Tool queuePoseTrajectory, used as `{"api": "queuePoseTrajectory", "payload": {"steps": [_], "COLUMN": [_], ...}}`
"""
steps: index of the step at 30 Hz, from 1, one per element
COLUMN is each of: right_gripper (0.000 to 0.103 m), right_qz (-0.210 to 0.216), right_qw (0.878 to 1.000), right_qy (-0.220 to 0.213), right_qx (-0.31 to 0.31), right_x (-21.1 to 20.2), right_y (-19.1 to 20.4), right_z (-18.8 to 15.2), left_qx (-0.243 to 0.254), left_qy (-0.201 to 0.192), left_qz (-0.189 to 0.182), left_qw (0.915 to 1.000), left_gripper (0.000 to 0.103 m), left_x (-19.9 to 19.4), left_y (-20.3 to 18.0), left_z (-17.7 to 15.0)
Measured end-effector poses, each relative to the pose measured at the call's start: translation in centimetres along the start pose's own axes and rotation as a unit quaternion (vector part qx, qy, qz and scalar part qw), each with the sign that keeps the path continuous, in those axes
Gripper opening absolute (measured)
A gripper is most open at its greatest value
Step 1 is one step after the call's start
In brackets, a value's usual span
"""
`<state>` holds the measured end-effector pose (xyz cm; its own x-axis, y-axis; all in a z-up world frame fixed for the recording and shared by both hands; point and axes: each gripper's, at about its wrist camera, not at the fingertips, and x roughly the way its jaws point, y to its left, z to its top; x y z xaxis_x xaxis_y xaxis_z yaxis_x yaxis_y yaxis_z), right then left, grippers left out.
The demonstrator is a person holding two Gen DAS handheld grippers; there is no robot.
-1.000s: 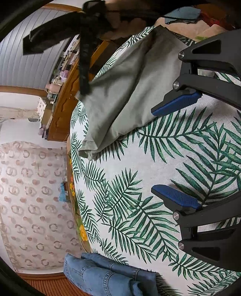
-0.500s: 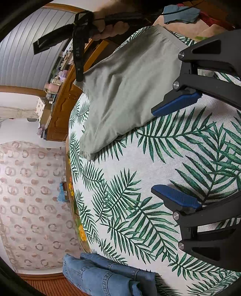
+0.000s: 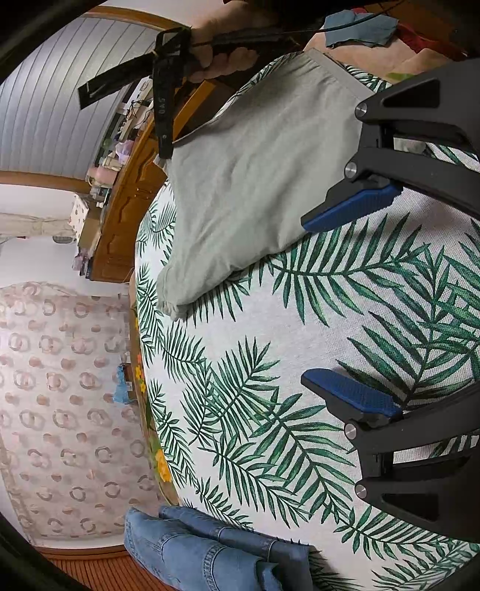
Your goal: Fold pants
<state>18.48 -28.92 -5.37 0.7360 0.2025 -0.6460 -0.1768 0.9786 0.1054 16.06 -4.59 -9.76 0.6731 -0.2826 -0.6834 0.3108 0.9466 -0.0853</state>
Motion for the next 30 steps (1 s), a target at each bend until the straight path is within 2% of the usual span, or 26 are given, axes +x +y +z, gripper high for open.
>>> {"api": "queuePoseTrajectory", "payload": {"steps": [7, 16, 19, 21, 24, 30], "right_gripper": [0.004, 0.005, 0.012, 0.023, 0.028, 0.030], "right_qz": [-0.023, -0.019, -0.027, -0.025, -0.007, 0.015], "right_qw": [1.000, 1.000, 1.000, 1.000, 1.000, 0.999], "right_qy": [-0.003, 0.007, 0.004, -0.003, -0.005, 0.005], "right_qx": [-0.005, -0.001, -0.005, -0.006, -0.012, -0.047], "right_x": [0.0, -0.2, -0.9, -1.8, -3.1, -4.4], "right_y": [-0.4, -0.9, -1.0, -1.0, -0.6, 2.1], "right_z": [-0.2, -0.4, -0.8, -1.6, -3.3, -7.0], "left_qx": [0.001, 0.003, 0.003, 0.003, 0.005, 0.007], "left_qy": [0.003, 0.008, 0.011, 0.012, 0.016, 0.030], "left_qz": [0.000, -0.001, -0.001, -0.002, -0.002, 0.000], "left_qw": [1.0000, 1.0000, 0.9999, 0.9999, 0.9999, 0.9995], "left_gripper": [0.077, 0.077, 0.077, 0.077, 0.077, 0.077], "left_x": [0.2, 0.4, 0.5, 0.5, 0.6, 1.0], "left_y": [0.1, 0.0, 0.0, 0.0, 0.0, -0.1], "left_z": [0.1, -0.1, 0.0, 0.0, 0.1, 0.1]}}
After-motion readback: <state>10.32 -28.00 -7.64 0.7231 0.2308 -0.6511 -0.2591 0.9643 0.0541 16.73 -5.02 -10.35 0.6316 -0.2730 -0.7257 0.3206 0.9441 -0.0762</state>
